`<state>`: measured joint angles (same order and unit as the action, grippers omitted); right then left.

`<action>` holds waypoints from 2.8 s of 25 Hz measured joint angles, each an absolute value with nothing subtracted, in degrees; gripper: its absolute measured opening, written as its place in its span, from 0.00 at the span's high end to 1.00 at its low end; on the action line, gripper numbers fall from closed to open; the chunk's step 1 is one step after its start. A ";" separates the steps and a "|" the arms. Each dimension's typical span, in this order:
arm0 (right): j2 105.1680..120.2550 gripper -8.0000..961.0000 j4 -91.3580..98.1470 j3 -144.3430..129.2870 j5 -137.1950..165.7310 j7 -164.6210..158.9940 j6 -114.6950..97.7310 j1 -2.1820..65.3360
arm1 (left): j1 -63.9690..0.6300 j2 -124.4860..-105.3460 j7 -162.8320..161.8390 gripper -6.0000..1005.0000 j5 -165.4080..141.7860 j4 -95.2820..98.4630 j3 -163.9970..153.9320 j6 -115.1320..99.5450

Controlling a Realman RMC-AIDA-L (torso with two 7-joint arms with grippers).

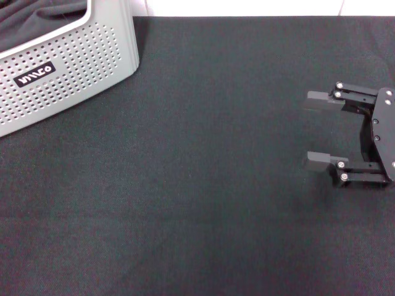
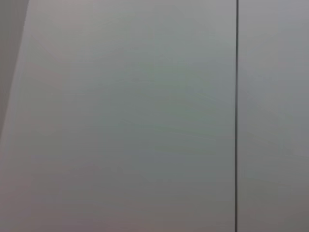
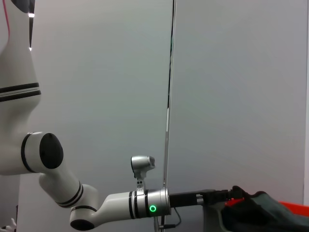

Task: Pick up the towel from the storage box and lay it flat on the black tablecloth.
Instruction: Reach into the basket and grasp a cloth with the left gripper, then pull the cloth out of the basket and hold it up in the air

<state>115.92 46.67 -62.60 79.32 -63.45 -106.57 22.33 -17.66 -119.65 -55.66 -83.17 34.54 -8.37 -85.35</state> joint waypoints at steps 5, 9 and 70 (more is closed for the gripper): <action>115.92 0.25 46.67 -62.75 79.30 -63.45 -106.48 22.41 | -17.71 -119.71 -55.84 0.66 -82.90 34.52 -8.56 -85.71; 115.93 0.25 46.67 -62.82 79.28 -63.45 -106.31 22.42 | -18.25 -119.66 -55.88 0.66 -82.90 33.60 -8.75 -86.47; 115.92 0.25 46.75 -62.49 79.16 -62.05 -106.62 22.33 | -17.85 -116.60 -66.20 0.96 -73.12 26.56 -14.38 -103.91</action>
